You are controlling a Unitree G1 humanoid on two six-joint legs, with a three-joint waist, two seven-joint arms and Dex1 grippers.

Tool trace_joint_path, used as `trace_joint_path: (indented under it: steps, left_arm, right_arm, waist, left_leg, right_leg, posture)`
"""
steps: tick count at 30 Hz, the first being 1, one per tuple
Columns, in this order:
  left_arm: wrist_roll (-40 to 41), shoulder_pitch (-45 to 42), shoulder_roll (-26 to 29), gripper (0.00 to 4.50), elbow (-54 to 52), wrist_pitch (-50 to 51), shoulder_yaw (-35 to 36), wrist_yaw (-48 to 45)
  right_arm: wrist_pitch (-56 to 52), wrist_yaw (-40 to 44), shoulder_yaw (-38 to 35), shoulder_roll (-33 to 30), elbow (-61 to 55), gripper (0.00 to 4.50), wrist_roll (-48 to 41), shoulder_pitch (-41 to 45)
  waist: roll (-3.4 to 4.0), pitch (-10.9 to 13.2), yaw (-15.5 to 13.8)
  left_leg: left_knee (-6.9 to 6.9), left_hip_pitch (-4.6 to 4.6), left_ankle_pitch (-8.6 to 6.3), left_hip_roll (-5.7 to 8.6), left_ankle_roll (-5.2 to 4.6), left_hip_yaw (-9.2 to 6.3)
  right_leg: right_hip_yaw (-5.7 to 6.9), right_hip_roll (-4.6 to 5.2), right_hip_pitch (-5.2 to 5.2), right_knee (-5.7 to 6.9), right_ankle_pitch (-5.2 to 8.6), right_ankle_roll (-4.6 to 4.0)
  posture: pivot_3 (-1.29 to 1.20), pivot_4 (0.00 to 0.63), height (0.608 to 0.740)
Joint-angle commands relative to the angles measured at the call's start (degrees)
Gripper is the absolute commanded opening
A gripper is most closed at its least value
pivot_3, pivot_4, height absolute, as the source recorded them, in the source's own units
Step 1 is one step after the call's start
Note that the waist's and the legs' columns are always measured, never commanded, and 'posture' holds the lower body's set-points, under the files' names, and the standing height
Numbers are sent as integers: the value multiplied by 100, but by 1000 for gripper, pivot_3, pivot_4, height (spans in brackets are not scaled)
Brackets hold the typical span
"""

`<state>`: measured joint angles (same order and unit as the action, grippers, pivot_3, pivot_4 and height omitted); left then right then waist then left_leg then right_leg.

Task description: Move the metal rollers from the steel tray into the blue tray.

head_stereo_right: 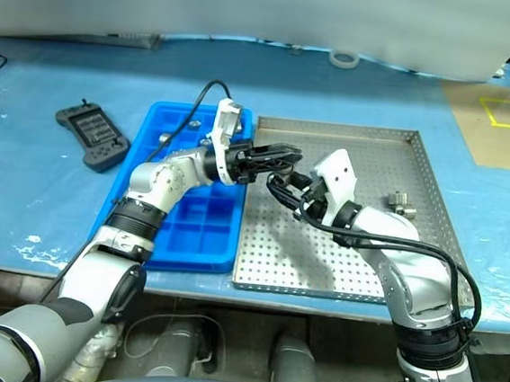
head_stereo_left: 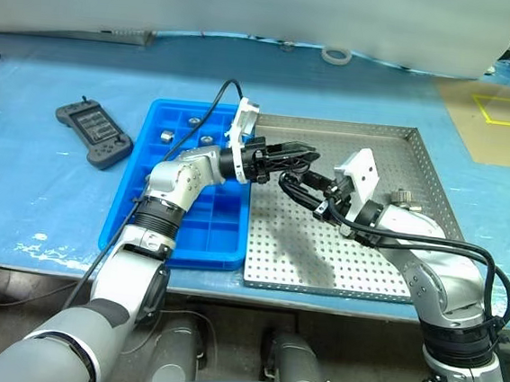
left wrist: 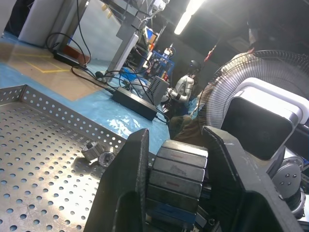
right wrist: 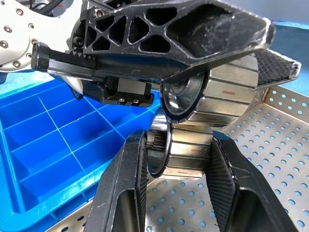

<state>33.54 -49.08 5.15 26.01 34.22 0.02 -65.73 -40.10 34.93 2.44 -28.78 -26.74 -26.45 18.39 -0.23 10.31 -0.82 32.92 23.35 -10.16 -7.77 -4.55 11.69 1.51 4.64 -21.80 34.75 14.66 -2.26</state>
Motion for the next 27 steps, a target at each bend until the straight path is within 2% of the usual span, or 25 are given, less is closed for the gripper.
trace_joint_path:
  steps: [1, 7, 10, 14, 21, 24, 27]
  left_arm:
    - [-120, -46, -9, 1339, 38, -75, -39, 118]
    - [-109, -206, 20, 1339, 137, -243, 115, 235]
    - [-336, -361, 158, 1339, 212, -713, 170, 372]
    - [-203, -820, 489, 1339, 707, -972, 692, 567]
    - [-375, -1089, 1137, 1339, 1589, -1574, 994, 687]
    - [-386, -1028, 1379, 1339, 1543, -1539, 1127, 656]
    - [-302, -623, 1655, 1339, 857, -1199, 1075, 489]
  right_arm:
    - [325, 36, -93, 35, -225, 1324, -19, 66]
    - [365, 19, -47, -2, -195, 1324, 121, 69]
    - [381, -18, -29, 1, -182, 1324, 208, 51]
    - [422, -105, -13, 38, -167, 1324, 292, 15]
    - [570, -39, 10, -145, -108, 1324, 452, -205]
    - [622, -15, 23, -199, -64, 1324, 511, -236]
    - [634, -10, 26, -174, -32, 1324, 527, -240]
  waist:
    - [0, 0, 0]
    - [0, 0, -1]
    - [0, 0, -2]
    - [0, 0, 3]
    - [1, 1, 128]
    - [0, 1, -5]
    - [0, 1, -14]
  left_leg:
    - [0, 0, 0, 0, 0, 0]
    - [0, 0, 0, 0, 0, 0]
    - [0, 1, 0, 0, 0, 0]
    - [1, 1, 1, 0, 0, 0]
    - [-17, -2, 5, -5, 11, -1]
    - [-12, 5, 2, -2, 6, -1]
    - [3, 14, -6, 0, -8, 1]
  right_leg:
    - [0, 0, 0, 0, 0, 0]
    - [0, 0, 0, 0, 0, 0]
    - [0, 0, 0, 0, 0, 0]
    - [0, 0, -2, 1, 0, 0]
    - [-4, -10, -10, -1, 0, 0]
    - [3, -4, -8, -2, 0, 0]
    - [3, 2, -9, -2, 0, 0]
  posture:
    - [-262, 150, 740]
    - [-257, 150, 740]
    - [-257, 150, 740]
    - [-248, 150, 740]
    - [-248, 150, 740]
    - [-228, 150, 740]
    - [-221, 150, 740]
